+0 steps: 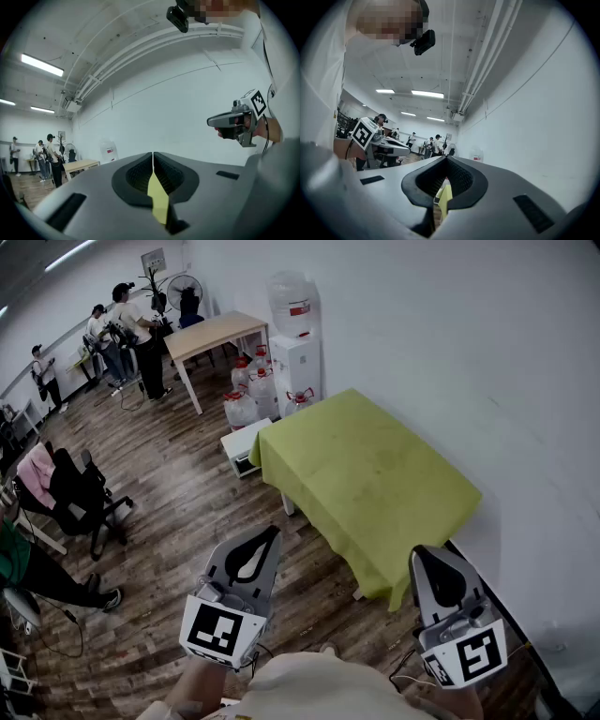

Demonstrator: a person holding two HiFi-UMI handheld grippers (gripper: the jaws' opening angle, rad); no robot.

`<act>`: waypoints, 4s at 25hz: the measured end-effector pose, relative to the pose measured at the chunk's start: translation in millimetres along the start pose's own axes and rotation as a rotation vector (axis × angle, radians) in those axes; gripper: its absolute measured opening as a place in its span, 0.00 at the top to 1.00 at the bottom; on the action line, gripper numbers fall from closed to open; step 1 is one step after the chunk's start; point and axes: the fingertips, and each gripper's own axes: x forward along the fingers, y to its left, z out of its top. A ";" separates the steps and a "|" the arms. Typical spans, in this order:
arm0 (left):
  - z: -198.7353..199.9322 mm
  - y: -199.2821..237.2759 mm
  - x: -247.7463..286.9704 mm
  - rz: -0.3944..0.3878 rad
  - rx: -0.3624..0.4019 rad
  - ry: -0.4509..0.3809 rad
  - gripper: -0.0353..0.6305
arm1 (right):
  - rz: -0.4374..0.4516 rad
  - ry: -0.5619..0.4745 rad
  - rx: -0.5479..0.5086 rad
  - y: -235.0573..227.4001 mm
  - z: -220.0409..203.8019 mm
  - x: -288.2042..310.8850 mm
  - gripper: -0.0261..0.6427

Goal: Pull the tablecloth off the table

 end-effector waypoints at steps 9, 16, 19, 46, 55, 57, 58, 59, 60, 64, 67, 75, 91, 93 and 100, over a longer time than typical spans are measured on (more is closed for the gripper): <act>-3.7 -31.7 32.5 -0.040 0.032 0.014 0.91 | -0.023 0.017 0.003 -46.3 -20.9 -16.7 0.92; -6.6 -47.4 52.2 -0.072 0.021 0.033 0.91 | -0.045 0.022 0.038 -67.1 -35.6 -26.2 0.92; 1.9 -31.5 52.5 0.030 -0.086 -0.056 0.91 | -0.024 -0.022 0.119 -71.1 -36.3 -22.2 0.81; -50.5 70.1 157.3 0.027 -0.113 -0.016 0.49 | -0.114 0.121 0.154 -127.2 -96.7 102.9 0.41; -98.1 144.8 246.0 -0.049 -0.118 0.121 0.49 | -0.128 0.244 0.185 -160.0 -142.9 214.1 0.41; -110.6 163.1 271.3 -0.066 -0.125 0.153 0.49 | -0.145 0.278 0.202 -172.2 -157.3 238.8 0.41; -116.5 171.3 284.0 -0.079 -0.123 0.168 0.49 | -0.155 0.295 0.213 -177.6 -164.6 250.6 0.41; -122.2 178.5 296.1 -0.094 -0.119 0.181 0.49 | -0.166 0.313 0.222 -182.1 -171.7 261.6 0.41; -128.0 184.6 307.6 -0.110 -0.116 0.192 0.49 | -0.176 0.329 0.229 -186.2 -178.8 271.5 0.41; -160.0 204.8 355.7 -0.174 -0.113 0.245 0.49 | -0.209 0.398 0.250 -205.6 -213.3 311.0 0.41; -190.1 217.1 388.2 -0.219 -0.123 0.296 0.49 | -0.225 0.452 0.266 -219.3 -242.5 340.3 0.41; -259.7 232.9 448.5 -0.294 -0.133 0.406 0.49 | -0.259 0.616 0.357 -236.7 -334.4 375.1 0.41; -371.3 203.0 522.5 -0.310 -0.162 0.629 0.49 | -0.324 0.780 0.479 -298.4 -459.9 366.6 0.40; -384.6 196.0 526.7 -0.315 -0.168 0.652 0.49 | -0.341 0.778 0.490 -305.5 -471.5 363.3 0.40; -436.5 164.3 540.1 -0.320 -0.148 0.720 0.49 | -0.346 0.859 0.508 -319.3 -529.2 345.5 0.38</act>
